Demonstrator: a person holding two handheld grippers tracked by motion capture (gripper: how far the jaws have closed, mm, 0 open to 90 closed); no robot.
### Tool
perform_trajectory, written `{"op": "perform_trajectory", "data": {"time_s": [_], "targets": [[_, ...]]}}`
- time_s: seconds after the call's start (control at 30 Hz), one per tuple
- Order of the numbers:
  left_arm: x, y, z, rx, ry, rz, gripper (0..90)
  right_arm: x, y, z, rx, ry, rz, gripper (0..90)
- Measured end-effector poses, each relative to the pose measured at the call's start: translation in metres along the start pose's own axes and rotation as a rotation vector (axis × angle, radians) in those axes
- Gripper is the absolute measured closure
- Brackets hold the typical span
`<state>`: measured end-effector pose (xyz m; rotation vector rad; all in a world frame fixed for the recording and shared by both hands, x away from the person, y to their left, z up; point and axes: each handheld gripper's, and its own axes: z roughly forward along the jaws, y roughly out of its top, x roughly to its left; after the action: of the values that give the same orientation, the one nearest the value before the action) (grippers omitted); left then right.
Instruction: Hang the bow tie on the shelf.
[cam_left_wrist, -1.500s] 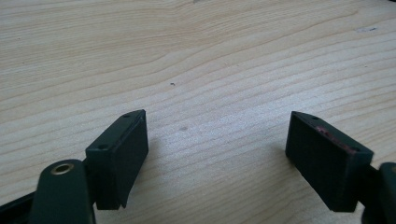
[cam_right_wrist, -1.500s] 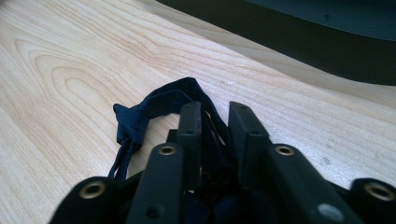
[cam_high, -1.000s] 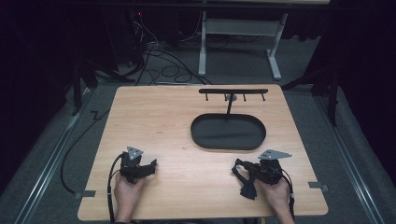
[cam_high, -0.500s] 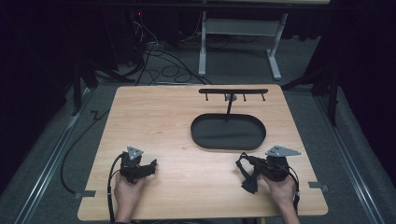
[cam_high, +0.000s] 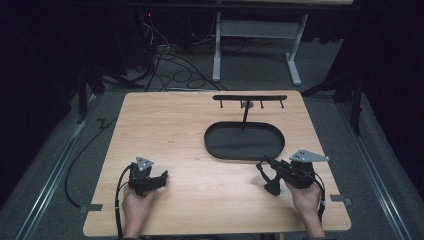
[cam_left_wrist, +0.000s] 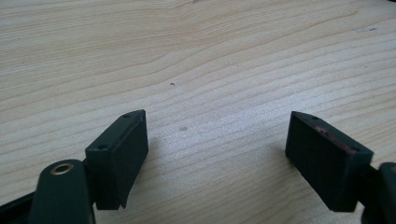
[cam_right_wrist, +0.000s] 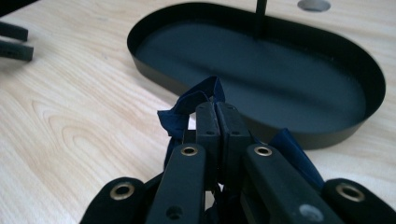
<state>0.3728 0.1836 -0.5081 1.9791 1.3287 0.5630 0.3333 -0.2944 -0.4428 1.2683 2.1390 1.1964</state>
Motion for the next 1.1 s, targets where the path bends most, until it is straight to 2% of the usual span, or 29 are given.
{"op": "perform_trajectory", "data": {"time_s": [0.43,0.9,1.1], "targets": [[0.000,0.000,0.000,0.000,0.000,0.000,21.5,-0.006,0.023,0.001,-0.042,-0.024,-0.018,90.0],[0.000,0.000,0.000,0.002,0.001,0.000,21.6,-0.021,0.037,-0.004,-0.075,-0.049,0.013,90.0],[0.000,0.000,0.000,0.002,0.000,0.000,21.5,-0.029,0.043,-0.006,-0.071,-0.061,0.023,90.0]]}}
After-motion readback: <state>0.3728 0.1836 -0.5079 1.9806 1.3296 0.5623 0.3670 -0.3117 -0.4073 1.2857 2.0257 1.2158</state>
